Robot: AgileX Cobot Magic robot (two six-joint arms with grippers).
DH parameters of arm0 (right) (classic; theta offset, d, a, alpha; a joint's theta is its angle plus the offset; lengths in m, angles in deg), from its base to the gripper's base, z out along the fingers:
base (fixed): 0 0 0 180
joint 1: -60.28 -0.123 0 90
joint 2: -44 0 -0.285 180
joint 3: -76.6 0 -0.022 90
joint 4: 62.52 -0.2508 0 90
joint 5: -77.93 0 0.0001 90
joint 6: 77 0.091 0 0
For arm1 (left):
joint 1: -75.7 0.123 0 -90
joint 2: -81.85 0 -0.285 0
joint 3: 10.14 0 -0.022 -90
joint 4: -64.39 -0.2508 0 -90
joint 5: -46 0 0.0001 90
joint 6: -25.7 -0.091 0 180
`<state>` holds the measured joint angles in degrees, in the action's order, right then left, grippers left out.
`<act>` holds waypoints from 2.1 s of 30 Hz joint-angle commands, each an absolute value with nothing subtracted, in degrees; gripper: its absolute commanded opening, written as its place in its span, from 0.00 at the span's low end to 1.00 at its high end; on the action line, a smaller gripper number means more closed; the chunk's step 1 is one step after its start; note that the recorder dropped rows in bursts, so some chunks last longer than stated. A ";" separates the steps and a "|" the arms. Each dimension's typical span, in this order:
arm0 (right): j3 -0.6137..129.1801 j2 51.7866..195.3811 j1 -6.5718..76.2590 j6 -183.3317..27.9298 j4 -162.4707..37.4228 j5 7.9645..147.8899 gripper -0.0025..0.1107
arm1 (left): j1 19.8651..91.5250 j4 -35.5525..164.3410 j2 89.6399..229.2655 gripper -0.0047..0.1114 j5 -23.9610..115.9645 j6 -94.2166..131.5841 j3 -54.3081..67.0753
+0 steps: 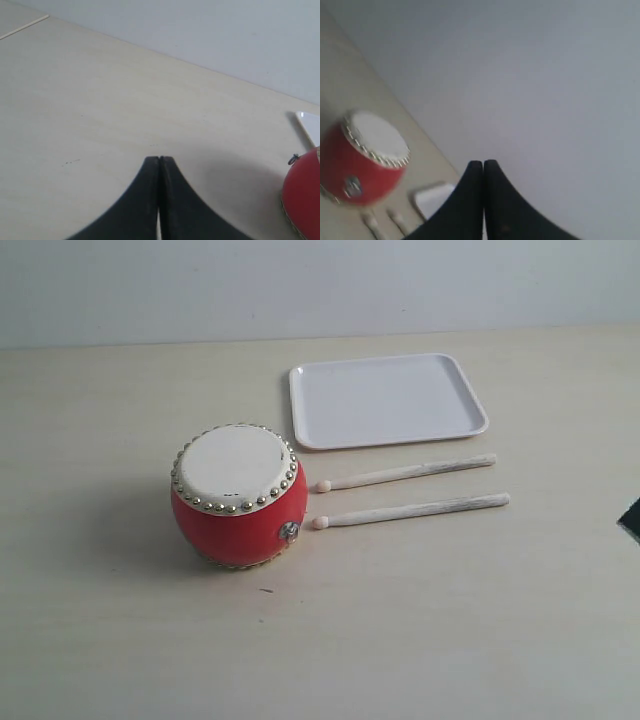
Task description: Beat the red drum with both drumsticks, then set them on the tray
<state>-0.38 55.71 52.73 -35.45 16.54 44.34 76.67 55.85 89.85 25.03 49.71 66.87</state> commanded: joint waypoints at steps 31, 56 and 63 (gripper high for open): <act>57.74 132.12 52.93 -124.91 -83.45 133.05 0.02 | 76.74 55.67 89.64 0.04 25.46 49.90 67.08; 59.16 135.11 52.93 -145.75 -106.91 120.47 0.02 | 76.74 55.67 89.64 0.04 25.46 49.90 67.08; 59.29 147.37 52.93 -148.76 -79.67 121.94 0.02 | 76.74 55.67 89.64 0.04 25.46 49.90 67.08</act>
<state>58.96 142.77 52.73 -149.17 -89.85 119.75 76.67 55.85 89.85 25.03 49.71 66.87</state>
